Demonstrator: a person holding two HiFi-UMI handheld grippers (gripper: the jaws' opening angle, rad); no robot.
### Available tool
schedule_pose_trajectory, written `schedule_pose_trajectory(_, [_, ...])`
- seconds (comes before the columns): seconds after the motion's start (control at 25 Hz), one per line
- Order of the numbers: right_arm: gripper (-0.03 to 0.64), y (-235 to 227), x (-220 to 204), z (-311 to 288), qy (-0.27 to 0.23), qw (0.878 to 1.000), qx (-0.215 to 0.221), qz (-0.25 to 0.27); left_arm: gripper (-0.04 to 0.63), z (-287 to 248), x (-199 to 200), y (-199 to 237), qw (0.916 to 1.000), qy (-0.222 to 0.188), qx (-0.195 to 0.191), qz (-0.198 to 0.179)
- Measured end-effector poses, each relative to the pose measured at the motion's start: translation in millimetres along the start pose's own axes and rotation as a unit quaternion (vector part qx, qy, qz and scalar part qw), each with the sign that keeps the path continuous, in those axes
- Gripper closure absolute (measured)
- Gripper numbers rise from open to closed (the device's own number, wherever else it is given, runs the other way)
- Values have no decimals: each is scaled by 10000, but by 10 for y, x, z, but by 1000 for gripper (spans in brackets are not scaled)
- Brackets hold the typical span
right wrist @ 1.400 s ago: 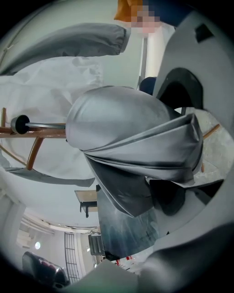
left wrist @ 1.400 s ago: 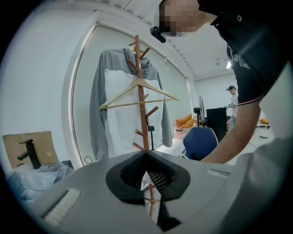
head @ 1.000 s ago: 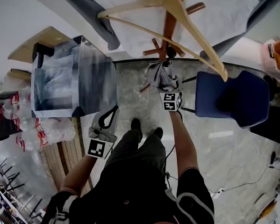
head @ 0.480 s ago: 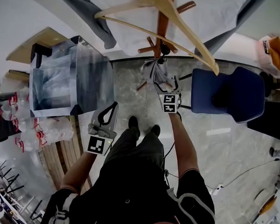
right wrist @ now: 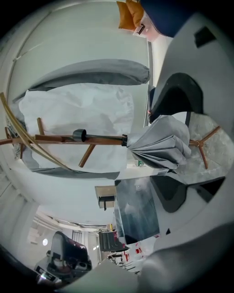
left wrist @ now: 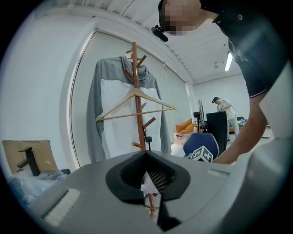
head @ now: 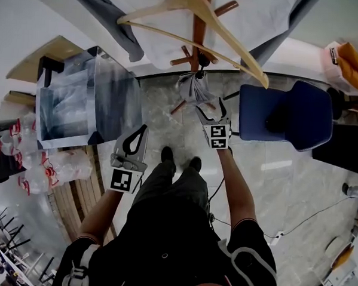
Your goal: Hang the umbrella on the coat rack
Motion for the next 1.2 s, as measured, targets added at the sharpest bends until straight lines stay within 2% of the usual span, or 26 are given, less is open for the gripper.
schedule_pose_trajectory(0.16, [231, -3, 174, 203, -119, 9999, 60, -5, 594, -3, 64, -4, 10000, -51, 4, -35])
schedule_pose_trajectory(0.36, [341, -28, 366, 470, -251, 9997, 51, 4, 594, 2, 159, -51, 9999, -119, 6, -97])
schedule_pose_trajectory(0.6, [396, -95, 574, 785, -376, 9993, -30, -72, 594, 28, 263, -101, 9998, -156, -8, -153])
schedule_pose_trajectory(0.88, [515, -155, 827, 1139, -542, 9983, -203, -81, 594, 86, 372, -159, 9995, -231, -10, -198])
schedule_pose_trajectory(1.2, [578, -203, 1098, 1534, -670, 9971, -314, -182, 594, 115, 497, -255, 9993, -303, -13, -218])
Point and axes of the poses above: the fingertips, and each gripper's own axes: z backward along the fingers, y to its left, x out of its top, the point moved 2 cm from there along z, backward along the fingers, and after that the axes turned 11 degrees about -x, right-handed, at the moved point
